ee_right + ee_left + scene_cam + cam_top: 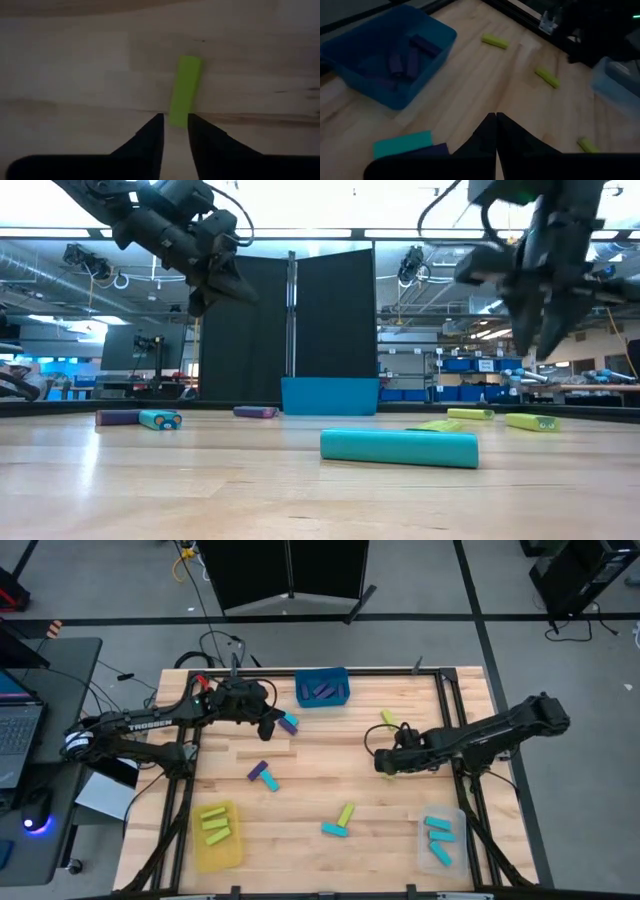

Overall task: Sort blocks
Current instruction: Put the yellow green block into the yellow bin

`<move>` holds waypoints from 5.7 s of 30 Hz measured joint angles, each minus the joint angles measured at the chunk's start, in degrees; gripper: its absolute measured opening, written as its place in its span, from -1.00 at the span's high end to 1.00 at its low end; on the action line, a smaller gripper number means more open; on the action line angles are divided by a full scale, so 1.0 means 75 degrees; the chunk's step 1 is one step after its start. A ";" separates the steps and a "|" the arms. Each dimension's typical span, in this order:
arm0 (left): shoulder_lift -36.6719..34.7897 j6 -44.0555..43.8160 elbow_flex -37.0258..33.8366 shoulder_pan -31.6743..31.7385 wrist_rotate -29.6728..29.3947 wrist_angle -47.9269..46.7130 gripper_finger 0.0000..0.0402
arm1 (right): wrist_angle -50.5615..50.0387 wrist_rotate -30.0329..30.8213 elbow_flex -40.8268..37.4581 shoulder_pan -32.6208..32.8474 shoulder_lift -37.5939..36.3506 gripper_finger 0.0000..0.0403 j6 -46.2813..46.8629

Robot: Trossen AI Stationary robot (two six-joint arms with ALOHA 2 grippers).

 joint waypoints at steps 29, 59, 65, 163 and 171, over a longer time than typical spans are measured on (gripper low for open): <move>0.0003 0.0246 -0.0003 0.0002 0.0282 -0.0233 0.92 | 0.1053 -0.0815 0.0004 -0.1617 0.2462 0.23 -0.1446; 0.0779 -0.3780 -0.0006 -0.0561 0.2925 0.4505 0.72 | 1.0007 0.0267 0.0597 -0.2021 0.0365 0.46 -0.8063; 0.1298 -0.4202 -0.0006 -0.0898 0.2390 0.5628 0.36 | 1.0492 -0.0092 0.0597 -0.2110 0.0390 0.46 -0.8224; -0.0035 -0.0525 0.4639 -0.4376 -0.0267 -0.7491 0.48 | 0.7099 -0.2675 0.0589 -0.4190 -0.1280 0.96 -1.0959; -0.0048 -0.2067 0.4258 -0.5780 -0.0747 -0.7648 0.48 | 0.7112 -0.3333 0.0589 -0.4632 -0.1285 0.96 -1.1269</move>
